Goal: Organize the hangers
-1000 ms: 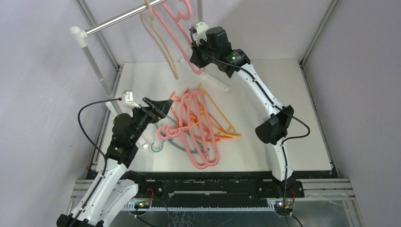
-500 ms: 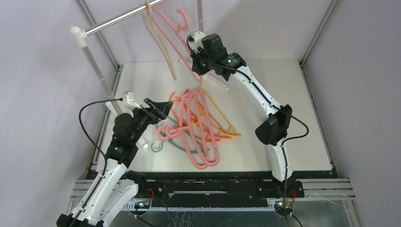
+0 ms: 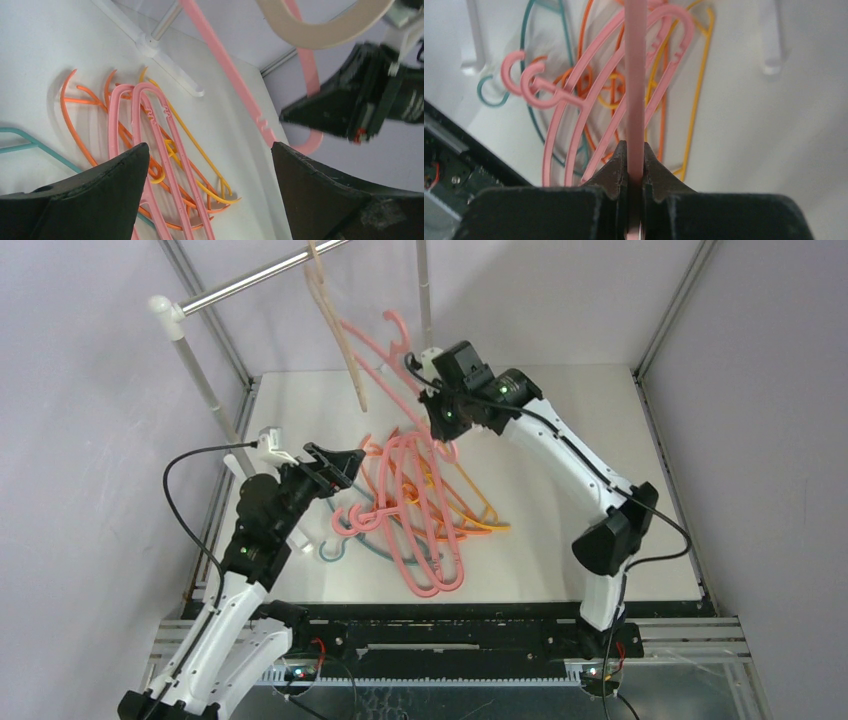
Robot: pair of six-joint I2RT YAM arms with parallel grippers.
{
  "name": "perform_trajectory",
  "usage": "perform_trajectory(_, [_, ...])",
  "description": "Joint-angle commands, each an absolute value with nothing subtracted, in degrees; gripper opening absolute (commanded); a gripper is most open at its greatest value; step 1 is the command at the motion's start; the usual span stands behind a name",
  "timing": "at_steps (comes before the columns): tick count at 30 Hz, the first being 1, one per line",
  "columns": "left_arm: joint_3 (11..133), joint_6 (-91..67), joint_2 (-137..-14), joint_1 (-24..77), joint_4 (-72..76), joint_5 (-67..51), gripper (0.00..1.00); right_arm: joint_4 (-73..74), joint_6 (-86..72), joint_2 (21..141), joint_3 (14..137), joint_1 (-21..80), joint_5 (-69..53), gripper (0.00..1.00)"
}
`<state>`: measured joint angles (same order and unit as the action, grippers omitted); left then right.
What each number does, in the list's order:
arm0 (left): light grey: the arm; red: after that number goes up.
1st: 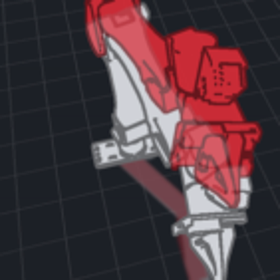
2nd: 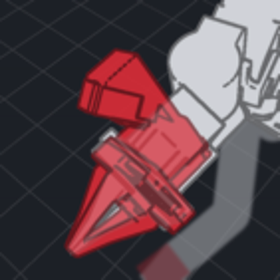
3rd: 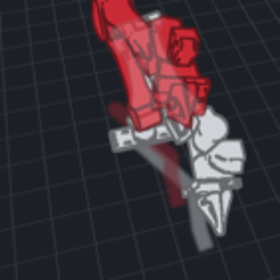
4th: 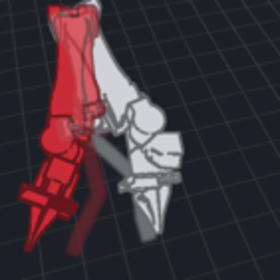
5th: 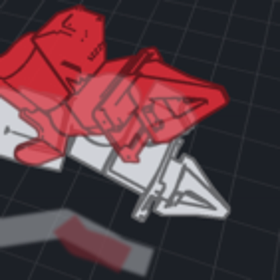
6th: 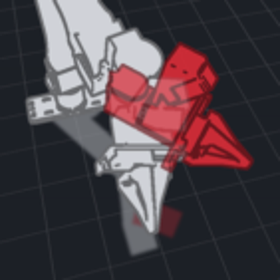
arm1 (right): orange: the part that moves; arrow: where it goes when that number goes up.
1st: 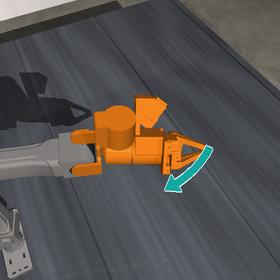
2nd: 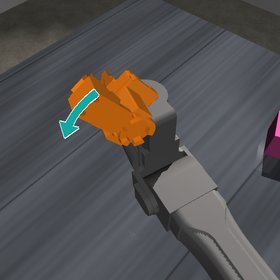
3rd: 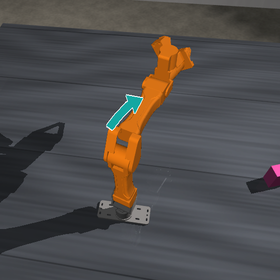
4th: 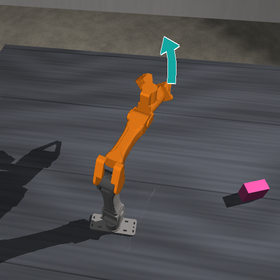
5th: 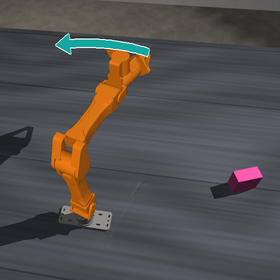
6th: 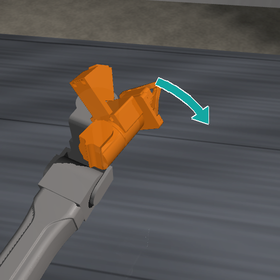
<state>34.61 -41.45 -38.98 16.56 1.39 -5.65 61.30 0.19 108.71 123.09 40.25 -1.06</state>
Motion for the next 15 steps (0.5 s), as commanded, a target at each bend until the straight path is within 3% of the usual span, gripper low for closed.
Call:
perform_trajectory(1, [38.5, -39.5, -38.8, 16.1, 1.7, -5.0, 0.96, 60.0, -1.6, 101.0, 114.3, 43.8, -1.2, 0.01])
perform_trajectory(15, [36.8, -39.8, -36.5, 16.1, -0.2, -5.5, 0.96, 61.6, -6.0, 86.1, 93.7, 50.3, -1.3, 0.01])
